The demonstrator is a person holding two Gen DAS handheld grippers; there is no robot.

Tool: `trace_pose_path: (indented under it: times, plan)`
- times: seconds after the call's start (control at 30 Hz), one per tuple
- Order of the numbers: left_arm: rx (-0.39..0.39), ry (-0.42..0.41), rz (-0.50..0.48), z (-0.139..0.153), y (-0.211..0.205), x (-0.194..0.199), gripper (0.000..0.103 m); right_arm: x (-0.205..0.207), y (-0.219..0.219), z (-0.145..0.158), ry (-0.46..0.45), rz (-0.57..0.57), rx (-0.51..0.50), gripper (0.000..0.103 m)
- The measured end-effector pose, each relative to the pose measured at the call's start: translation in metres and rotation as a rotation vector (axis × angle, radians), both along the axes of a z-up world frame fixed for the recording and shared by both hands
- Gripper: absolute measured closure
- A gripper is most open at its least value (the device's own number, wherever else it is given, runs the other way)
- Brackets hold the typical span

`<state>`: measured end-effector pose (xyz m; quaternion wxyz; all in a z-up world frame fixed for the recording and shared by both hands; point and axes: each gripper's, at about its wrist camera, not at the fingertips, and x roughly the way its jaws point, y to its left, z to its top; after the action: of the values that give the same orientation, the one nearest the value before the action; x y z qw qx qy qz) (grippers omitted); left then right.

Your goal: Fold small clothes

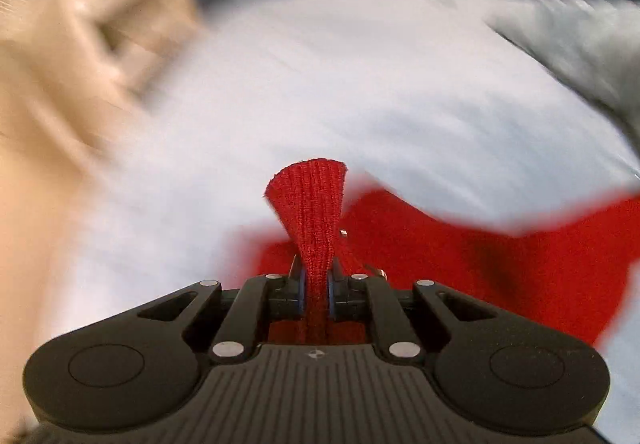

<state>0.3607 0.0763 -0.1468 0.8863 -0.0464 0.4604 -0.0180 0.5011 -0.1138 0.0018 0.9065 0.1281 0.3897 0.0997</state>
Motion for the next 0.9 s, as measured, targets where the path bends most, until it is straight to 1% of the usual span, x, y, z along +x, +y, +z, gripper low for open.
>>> trace_pose_path:
  times: [0.07, 0.13, 0.2, 0.23, 0.27, 0.3, 0.33, 0.37, 0.4, 0.47, 0.5, 0.53, 0.57, 0.6, 0.63, 0.67, 0.73, 0.8, 0.83, 0.87, 0.9]
  plan:
    - [-0.009, 0.000, 0.017, 0.003, 0.009, -0.012, 0.010, -0.015, 0.032, 0.052, -0.136, 0.100, 0.122, 0.093]
    - [-0.013, 0.000, 0.020, 0.005, 0.013, -0.020, 0.010, -0.036, 0.036, 0.098, -0.277, 0.151, 0.252, 0.093]
    - [-0.019, -0.004, 0.018, 0.004, 0.012, -0.024, 0.010, -0.059, 0.011, 0.126, -0.402, 0.149, 0.362, 0.093]
    - [-0.026, -0.003, 0.016, 0.002, 0.011, -0.025, 0.010, -0.071, -0.013, 0.131, -0.451, 0.135, 0.415, 0.093]
    - [-0.036, -0.003, 0.012, -0.001, 0.008, -0.025, 0.010, -0.080, -0.040, 0.127, -0.477, 0.106, 0.441, 0.093]
    - [-0.047, -0.001, 0.007, -0.005, 0.005, -0.024, 0.010, -0.084, -0.066, 0.117, -0.482, 0.071, 0.445, 0.093]
    - [-0.061, 0.004, 0.003, -0.010, 0.000, -0.022, 0.010, -0.089, -0.094, 0.095, -0.480, 0.018, 0.423, 0.093]
    - [-0.069, 0.010, 0.000, -0.015, -0.005, -0.018, 0.010, -0.091, -0.120, 0.067, -0.458, -0.032, 0.380, 0.093]
    - [-0.075, 0.014, -0.004, -0.021, -0.012, -0.014, 0.010, -0.088, -0.142, 0.033, -0.407, -0.069, 0.331, 0.093]
    - [-0.068, 0.011, -0.003, -0.030, -0.026, -0.004, 0.010, -0.082, -0.186, -0.041, -0.222, -0.191, 0.229, 0.093]
    - [-0.071, 0.006, -0.002, -0.033, -0.033, 0.003, 0.010, -0.080, -0.209, -0.080, -0.123, -0.230, 0.169, 0.093]
    - [-0.077, 0.003, -0.003, -0.035, -0.037, 0.009, 0.010, -0.080, -0.227, -0.110, -0.037, -0.288, 0.129, 0.093]
    - [-0.083, 0.002, -0.005, -0.036, -0.043, 0.017, 0.010, -0.084, -0.246, -0.138, 0.032, -0.332, 0.108, 0.093]
    - [-0.090, -0.004, -0.013, -0.037, -0.048, 0.025, 0.010, -0.087, -0.257, -0.158, 0.070, -0.343, 0.121, 0.093]
    - [-0.092, -0.014, -0.020, -0.037, -0.052, 0.032, 0.010, -0.091, -0.266, -0.170, 0.088, -0.340, 0.164, 0.091]
    - [-0.086, -0.030, -0.021, -0.036, -0.056, 0.041, 0.010, -0.096, -0.271, -0.176, 0.086, -0.339, 0.198, 0.088]
    - [-0.084, -0.060, -0.015, -0.032, -0.060, 0.059, 0.010, -0.100, -0.273, -0.177, 0.059, -0.324, 0.208, 0.088]
    - [-0.095, -0.083, 0.002, -0.028, -0.062, 0.080, 0.010, -0.102, -0.270, -0.172, 0.053, -0.308, 0.214, 0.085]
    - [-0.096, -0.086, 0.009, -0.027, -0.063, 0.091, 0.007, -0.099, -0.268, -0.170, 0.051, -0.295, 0.221, 0.085]
    - [-0.078, -0.078, 0.015, -0.028, -0.065, 0.105, 0.000, -0.099, -0.266, -0.166, 0.043, -0.277, 0.222, 0.085]
    - [-0.051, -0.061, 0.027, -0.032, -0.066, 0.120, 0.000, -0.102, -0.266, -0.169, 0.030, -0.261, 0.219, 0.086]
